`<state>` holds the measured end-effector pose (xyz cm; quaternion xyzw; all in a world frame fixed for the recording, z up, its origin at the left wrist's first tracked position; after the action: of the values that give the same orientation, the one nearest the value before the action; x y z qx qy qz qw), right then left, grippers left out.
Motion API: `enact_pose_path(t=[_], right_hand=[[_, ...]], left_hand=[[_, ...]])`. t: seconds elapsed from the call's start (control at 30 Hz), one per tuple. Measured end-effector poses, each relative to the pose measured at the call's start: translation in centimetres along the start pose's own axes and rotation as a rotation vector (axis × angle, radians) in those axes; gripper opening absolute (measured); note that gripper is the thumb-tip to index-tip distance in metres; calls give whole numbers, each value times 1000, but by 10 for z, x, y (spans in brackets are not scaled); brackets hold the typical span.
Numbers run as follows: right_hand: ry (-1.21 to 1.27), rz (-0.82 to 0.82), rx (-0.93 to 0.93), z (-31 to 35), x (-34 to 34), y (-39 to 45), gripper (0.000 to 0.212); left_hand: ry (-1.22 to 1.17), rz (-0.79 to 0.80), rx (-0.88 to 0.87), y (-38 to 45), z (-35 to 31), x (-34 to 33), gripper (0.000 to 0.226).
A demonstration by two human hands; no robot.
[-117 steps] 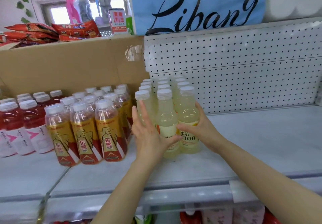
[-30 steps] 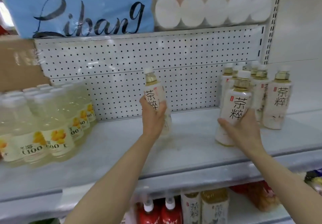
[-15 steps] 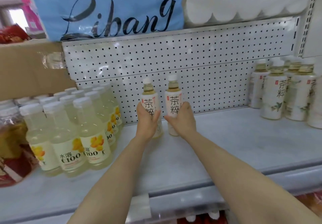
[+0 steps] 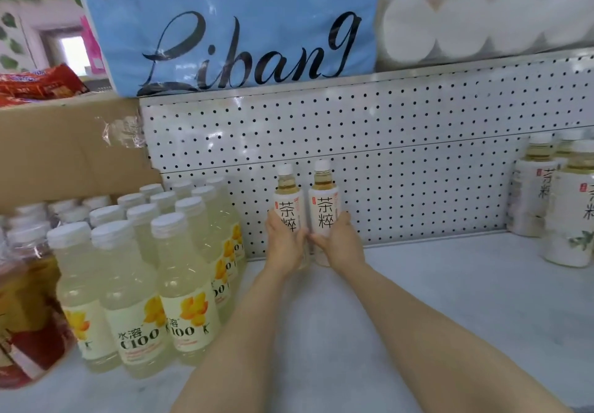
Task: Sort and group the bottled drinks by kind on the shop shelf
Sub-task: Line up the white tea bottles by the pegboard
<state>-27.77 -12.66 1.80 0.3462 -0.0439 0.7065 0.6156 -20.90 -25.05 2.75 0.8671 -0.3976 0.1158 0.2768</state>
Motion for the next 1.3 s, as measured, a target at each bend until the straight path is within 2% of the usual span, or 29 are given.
enact_pose_path(t=[0.37,0.47,0.53,0.63,0.7,0.77,0.9,1.03,1.13,1.23,1.3], right_hand=[[-10,39,5,-9,-8,5,62],[-70,76,-17,-15,3,-11,60],[-181,68,-3,-17,25,-24,64],[-381,-21,78,-23,79,-44,57],[-526,-78,144,-32,119,-58,51],[-637,-105,166,-49,156,-74,50],[-705,-179,159,-81,228,-104,45],[-703,-274,92,-117,301,-127,45],[-659,-351,45,-145,343,-138,41],[-649,-462,55,-165,376,-144,36],[-578,-570,56,-177,395,-144,42]], left_hand=[[-37,-13,18,14,12,-5,63],[-35,27,91,5,15,-5,79],[77,-40,111,-6,9,1,93],[405,-257,-128,-30,-28,12,94],[495,-275,-336,-47,-61,1,86],[536,-231,-479,-63,-88,-28,76],[436,-64,-593,-110,-144,-110,64],[250,147,-526,-147,-201,-197,64],[132,271,-410,-158,-232,-249,63],[33,350,-247,-153,-250,-288,65],[-36,362,-157,-142,-257,-309,70]])
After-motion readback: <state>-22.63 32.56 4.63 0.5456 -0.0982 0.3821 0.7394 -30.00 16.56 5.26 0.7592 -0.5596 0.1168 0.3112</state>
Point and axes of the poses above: each hand's wrist, its own y-axis towards the middle knuckle, its own x-axis out of the back of the hand, z = x × y, the point moved 5 cm from there along y, towards the middle knuckle, and after that the axes turned 1 degree about z, right-handed, at the moved point
